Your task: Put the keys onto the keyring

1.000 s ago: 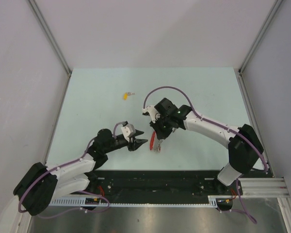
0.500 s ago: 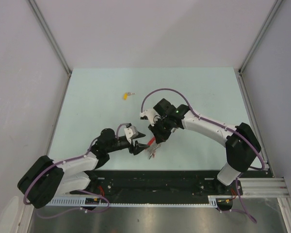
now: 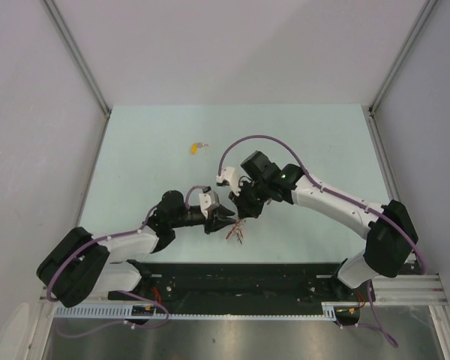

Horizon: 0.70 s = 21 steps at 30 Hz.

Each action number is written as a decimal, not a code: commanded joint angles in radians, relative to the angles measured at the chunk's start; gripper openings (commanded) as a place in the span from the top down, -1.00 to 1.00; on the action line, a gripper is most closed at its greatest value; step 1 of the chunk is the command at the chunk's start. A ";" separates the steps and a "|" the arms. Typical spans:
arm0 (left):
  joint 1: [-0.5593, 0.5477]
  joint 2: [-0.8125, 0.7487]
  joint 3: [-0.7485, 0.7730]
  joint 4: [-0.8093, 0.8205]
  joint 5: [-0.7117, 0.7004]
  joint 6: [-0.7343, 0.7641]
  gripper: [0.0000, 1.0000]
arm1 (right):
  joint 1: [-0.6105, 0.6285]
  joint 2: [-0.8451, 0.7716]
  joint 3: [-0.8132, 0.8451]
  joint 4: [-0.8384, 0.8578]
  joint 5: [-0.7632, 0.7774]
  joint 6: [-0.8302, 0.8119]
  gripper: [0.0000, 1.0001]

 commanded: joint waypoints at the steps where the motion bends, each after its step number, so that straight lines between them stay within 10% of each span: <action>1: -0.003 0.021 0.052 0.046 0.069 -0.002 0.39 | 0.010 -0.039 -0.009 0.044 -0.019 -0.038 1.00; 21: -0.009 0.046 0.080 -0.003 0.086 0.013 0.66 | 0.027 -0.089 -0.048 0.093 -0.039 -0.046 1.00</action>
